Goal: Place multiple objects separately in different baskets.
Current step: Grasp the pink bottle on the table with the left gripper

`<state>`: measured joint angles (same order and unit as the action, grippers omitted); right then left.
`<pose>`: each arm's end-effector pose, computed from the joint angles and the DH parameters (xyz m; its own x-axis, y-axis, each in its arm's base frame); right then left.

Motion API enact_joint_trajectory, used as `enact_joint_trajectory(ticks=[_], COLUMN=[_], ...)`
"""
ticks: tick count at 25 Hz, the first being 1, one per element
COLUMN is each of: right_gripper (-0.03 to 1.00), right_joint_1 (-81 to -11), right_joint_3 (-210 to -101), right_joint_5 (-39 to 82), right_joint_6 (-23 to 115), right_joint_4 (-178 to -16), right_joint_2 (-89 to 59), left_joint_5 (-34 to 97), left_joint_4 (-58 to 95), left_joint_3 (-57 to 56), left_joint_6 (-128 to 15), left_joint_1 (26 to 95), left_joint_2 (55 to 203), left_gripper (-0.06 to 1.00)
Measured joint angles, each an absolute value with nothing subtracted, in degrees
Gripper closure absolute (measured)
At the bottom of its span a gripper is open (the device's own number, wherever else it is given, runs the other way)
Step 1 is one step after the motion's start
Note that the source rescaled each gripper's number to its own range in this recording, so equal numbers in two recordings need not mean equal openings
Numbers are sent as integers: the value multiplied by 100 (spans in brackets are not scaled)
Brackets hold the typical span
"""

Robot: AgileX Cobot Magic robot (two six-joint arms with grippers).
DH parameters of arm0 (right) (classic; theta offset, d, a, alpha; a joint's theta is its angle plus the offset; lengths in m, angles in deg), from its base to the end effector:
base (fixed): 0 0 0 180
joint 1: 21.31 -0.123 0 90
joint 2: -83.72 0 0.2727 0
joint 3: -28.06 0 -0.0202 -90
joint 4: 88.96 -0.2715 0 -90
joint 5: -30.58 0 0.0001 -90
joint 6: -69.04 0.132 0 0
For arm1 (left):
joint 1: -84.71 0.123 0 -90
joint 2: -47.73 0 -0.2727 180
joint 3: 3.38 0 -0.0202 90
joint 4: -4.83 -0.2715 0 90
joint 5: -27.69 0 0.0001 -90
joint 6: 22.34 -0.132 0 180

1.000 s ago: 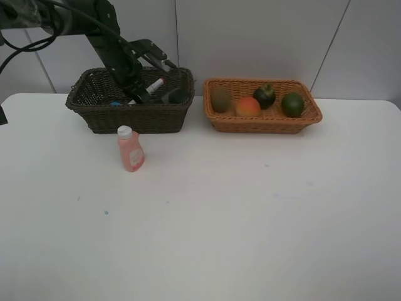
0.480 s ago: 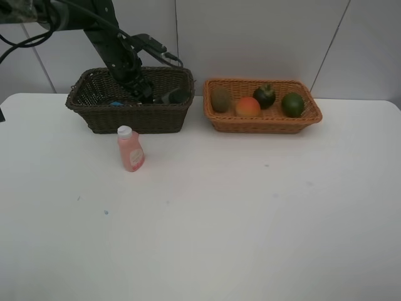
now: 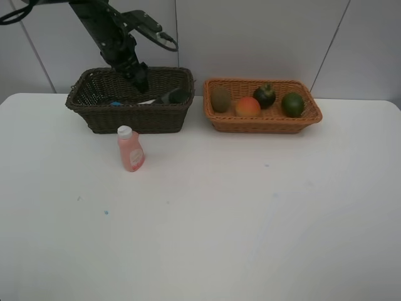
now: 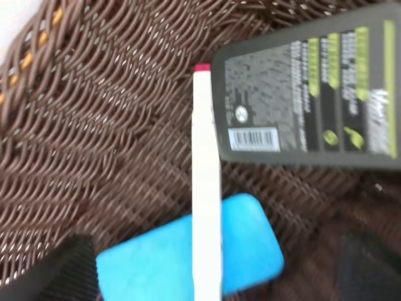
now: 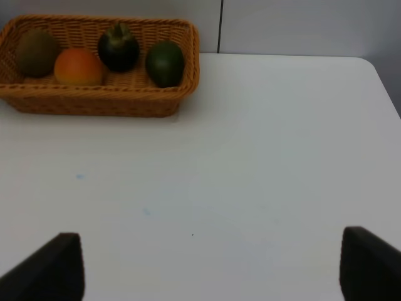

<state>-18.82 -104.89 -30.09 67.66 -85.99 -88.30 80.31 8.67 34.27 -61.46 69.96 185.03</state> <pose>0.0593 -0.0086 0.2758 -0.4364 -0.0305 -0.8993 0.0626 0.9960 -0.0641 0.5135 -0.1425 0.1657 -0.5185 0.7549 -0.4016 0.7351 0.6334 0.2415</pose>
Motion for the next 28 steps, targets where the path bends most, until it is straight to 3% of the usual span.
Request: enact_joint_trajectory(ticks=[13,23,28], right_gripper=[-2,-2,-2], right_joint_1=[-1882,-1882,-1882], right_joint_3=[-10489,-10489,-10489], right_joint_5=[-3009,-3009,-3009], right_joint_6=[6766,6766,6766], right_joint_4=[-8599,-8599,-8599], right_joint_2=[-8830,-8830,-8830], left_joint_5=[9585,9656,9656], left_joint_4=[849,849,875], left_joint_3=[3427,3354,2683], left_joint_6=[-5850,-5215,-5158], left_joint_1=[6996,6772,6526], left_joint_2=[17405,16637,16129], left_gripper=[-5,-5,-5])
